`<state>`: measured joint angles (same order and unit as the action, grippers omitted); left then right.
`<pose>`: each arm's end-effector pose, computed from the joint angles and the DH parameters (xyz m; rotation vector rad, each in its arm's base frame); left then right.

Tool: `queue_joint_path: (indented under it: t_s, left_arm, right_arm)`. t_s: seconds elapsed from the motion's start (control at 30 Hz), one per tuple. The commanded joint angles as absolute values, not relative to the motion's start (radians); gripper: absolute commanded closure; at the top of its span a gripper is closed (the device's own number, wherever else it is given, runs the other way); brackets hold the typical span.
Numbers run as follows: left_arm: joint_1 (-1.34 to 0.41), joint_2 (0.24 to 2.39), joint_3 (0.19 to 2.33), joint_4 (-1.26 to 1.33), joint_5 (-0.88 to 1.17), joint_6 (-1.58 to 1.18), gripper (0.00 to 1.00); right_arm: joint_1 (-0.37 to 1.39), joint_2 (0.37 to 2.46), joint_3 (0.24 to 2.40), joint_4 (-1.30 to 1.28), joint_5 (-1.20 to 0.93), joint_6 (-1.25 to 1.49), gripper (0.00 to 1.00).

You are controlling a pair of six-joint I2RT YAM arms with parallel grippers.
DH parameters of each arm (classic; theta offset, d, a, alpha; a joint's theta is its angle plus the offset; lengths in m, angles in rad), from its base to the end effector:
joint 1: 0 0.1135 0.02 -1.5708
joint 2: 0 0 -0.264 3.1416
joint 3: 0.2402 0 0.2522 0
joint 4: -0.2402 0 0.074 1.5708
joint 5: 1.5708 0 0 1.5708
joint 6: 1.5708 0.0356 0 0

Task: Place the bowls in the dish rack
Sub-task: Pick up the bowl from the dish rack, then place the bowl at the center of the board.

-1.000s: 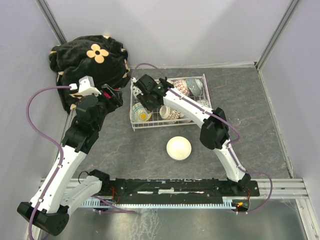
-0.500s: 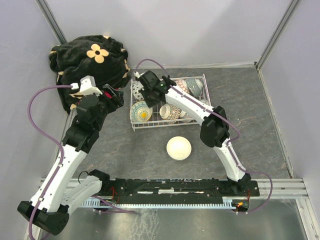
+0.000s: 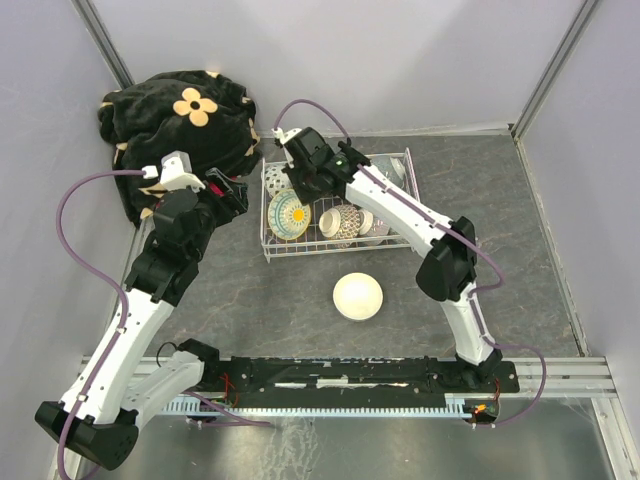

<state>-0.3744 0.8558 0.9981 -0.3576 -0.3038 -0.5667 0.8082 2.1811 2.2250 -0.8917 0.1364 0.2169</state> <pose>0.1774 -0.0582 0.3839 -0.3894 1.7515 -0.4069 0.3390 0.3478 0.3186 -0.6481 2.3432 0.3060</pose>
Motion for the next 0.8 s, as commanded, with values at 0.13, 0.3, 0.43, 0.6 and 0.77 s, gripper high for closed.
queue_joint_path:
  t_s: [0.13, 0.3, 0.43, 0.6, 0.77]
  left_arm:
    - [-0.368, 0.851, 1.035, -0.321, -0.29, -0.543, 0.24]
    - [-0.368, 0.847, 1.036, -0.325, -0.293, -0.542, 0.24]
    - [-0.368, 0.838, 1.039, -0.331, -0.297, -0.54, 0.24]
    - [-0.368, 0.828, 1.046, -0.343, -0.298, -0.54, 0.24]
    - [-0.368, 0.803, 1.054, -0.364, -0.303, -0.537, 0.24]
  right_arm:
    - [0.802, 2.022, 2.189, -0.814, 0.15, 0.2, 0.99]
    - [0.802, 1.939, 2.121, -0.796, 0.12, 0.204, 0.99]
    - [0.809, 1.826, 1.973, -0.739, 0.003, 0.233, 0.99]
    - [0.886, 1.684, 1.716, -0.666, -0.047, 0.254, 0.99]
    - [1.009, 1.587, 1.478, -0.583, -0.035, 0.302, 0.99]
